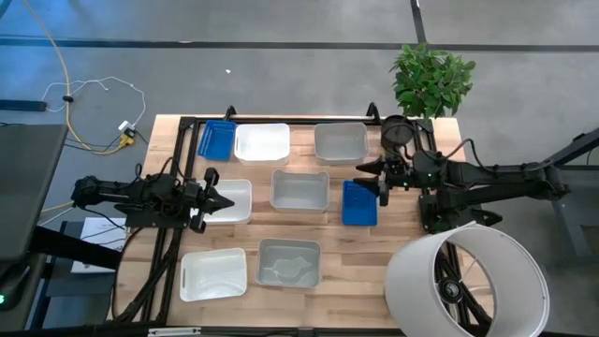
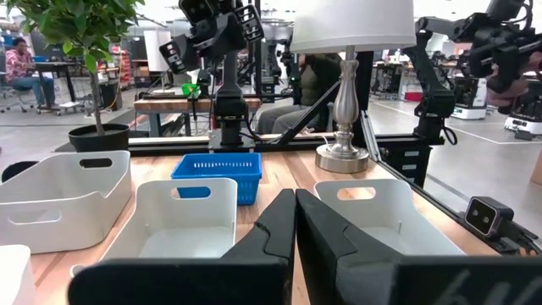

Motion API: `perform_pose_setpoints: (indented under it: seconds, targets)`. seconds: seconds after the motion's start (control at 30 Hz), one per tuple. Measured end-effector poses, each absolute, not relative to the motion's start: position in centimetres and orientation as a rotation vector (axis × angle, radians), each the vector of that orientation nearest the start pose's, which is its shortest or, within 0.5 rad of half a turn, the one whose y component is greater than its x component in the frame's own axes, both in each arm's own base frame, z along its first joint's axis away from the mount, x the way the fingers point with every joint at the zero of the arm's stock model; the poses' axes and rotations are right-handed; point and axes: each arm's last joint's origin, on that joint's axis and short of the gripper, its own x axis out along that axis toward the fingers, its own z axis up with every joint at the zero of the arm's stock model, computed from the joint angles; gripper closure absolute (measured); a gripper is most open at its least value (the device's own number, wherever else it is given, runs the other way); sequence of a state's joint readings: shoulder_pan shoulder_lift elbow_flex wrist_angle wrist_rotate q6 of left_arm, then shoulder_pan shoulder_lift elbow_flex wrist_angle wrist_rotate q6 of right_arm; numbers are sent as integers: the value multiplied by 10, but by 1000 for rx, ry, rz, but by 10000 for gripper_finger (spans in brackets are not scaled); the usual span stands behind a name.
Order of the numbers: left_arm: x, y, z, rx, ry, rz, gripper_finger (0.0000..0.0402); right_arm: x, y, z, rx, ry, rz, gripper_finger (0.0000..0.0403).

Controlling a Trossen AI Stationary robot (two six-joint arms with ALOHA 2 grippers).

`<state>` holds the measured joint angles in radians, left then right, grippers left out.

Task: Stack baskets by color
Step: Stack the blue bin into the middle right blue basket

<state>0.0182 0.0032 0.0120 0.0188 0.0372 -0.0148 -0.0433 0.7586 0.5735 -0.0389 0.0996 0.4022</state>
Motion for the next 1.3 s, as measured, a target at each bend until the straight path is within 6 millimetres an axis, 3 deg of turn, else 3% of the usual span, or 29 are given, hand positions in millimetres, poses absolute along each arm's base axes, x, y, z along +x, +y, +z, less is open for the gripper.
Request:
perform_pose_setpoints:
  seconds: [0.33,0.43,0.57,0.77,0.97,1.3]
  targets:
    - [97,1,169,-14,-27,-19,401,173,-10,274,334,238,-172,173]
    - [97,1,169,-14,-27,-20,401,173,-10,274,335,238,-172,191]
    - [97,1,169,-14,-27,-19,401,173,-10,274,373,235,-177,254]
    - [97,1,169,-14,-27,-19,401,173,-9,271,374,276,-139,388]
    - [97,1,169,-14,-27,-19,401,170,-6,265,456,350,-90,396]
    - [97,1,171,-16,-44,-15,401,147,-6,278,369,278,-65,402]
